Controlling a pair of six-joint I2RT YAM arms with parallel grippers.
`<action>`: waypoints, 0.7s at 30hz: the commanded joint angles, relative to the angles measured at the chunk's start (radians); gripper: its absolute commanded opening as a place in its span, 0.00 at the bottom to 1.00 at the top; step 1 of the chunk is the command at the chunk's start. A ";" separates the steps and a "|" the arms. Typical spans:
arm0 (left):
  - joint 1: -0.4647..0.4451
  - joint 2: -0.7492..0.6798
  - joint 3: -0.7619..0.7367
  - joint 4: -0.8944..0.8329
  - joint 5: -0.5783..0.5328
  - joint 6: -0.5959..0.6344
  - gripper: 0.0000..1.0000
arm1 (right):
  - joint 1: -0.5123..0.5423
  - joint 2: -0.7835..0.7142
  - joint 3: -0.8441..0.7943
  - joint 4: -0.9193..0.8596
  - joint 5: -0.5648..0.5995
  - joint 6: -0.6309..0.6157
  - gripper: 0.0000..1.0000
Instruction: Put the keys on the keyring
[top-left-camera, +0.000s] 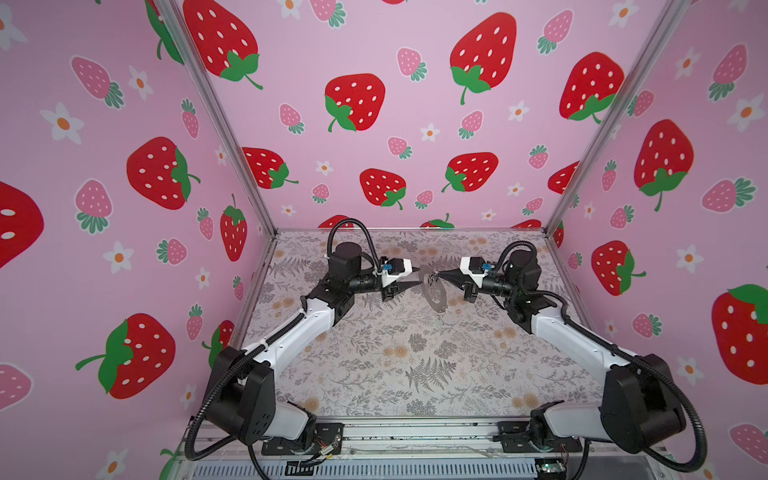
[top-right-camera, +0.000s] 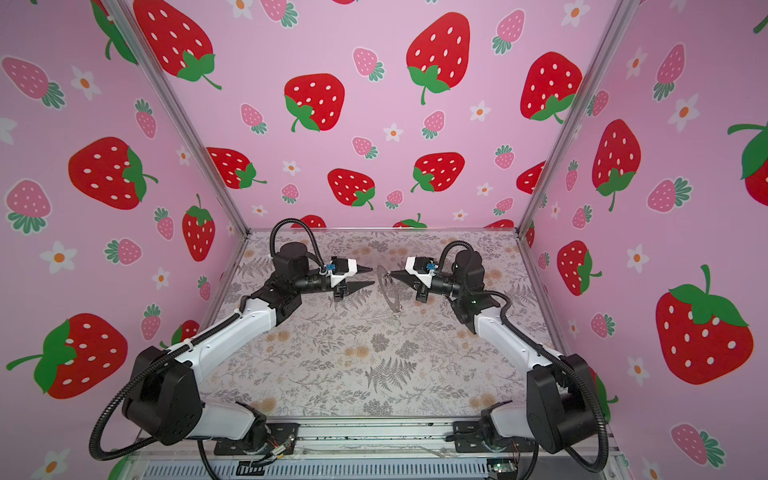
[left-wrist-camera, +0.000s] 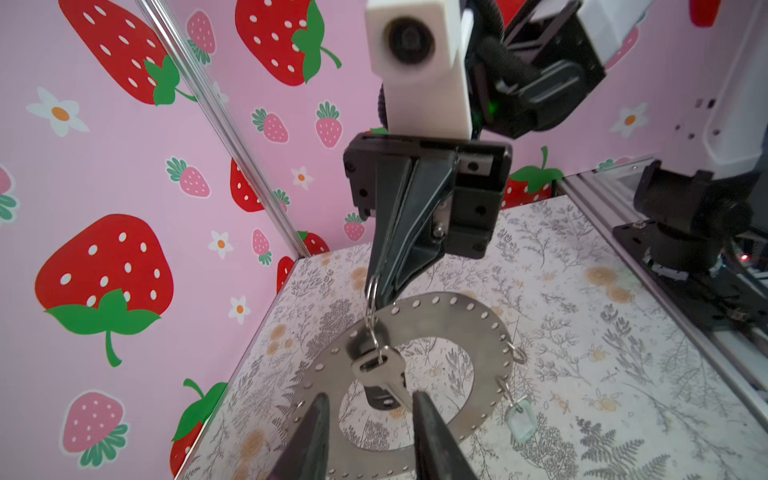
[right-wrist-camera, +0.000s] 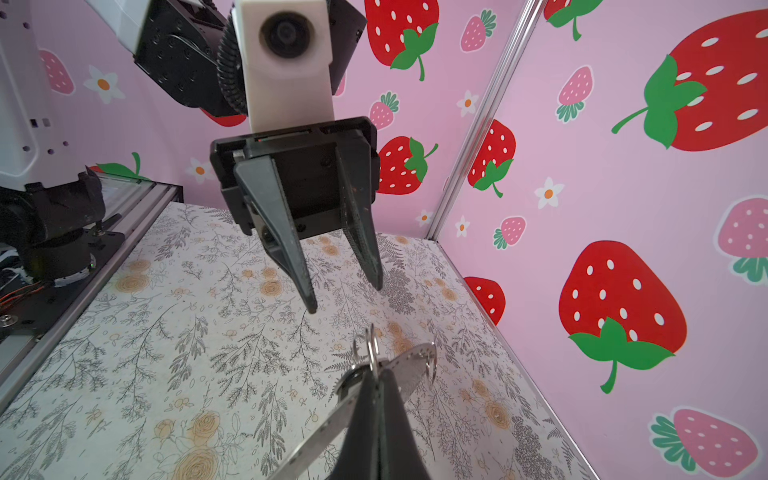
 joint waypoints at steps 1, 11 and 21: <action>0.003 0.020 0.052 0.062 0.073 -0.086 0.33 | 0.005 0.004 0.000 0.076 -0.023 0.027 0.00; -0.028 0.086 0.088 0.104 0.086 -0.166 0.32 | 0.028 0.003 -0.006 0.074 0.000 0.017 0.00; -0.043 0.109 0.109 0.111 0.074 -0.182 0.24 | 0.037 0.000 -0.009 0.061 0.021 0.003 0.00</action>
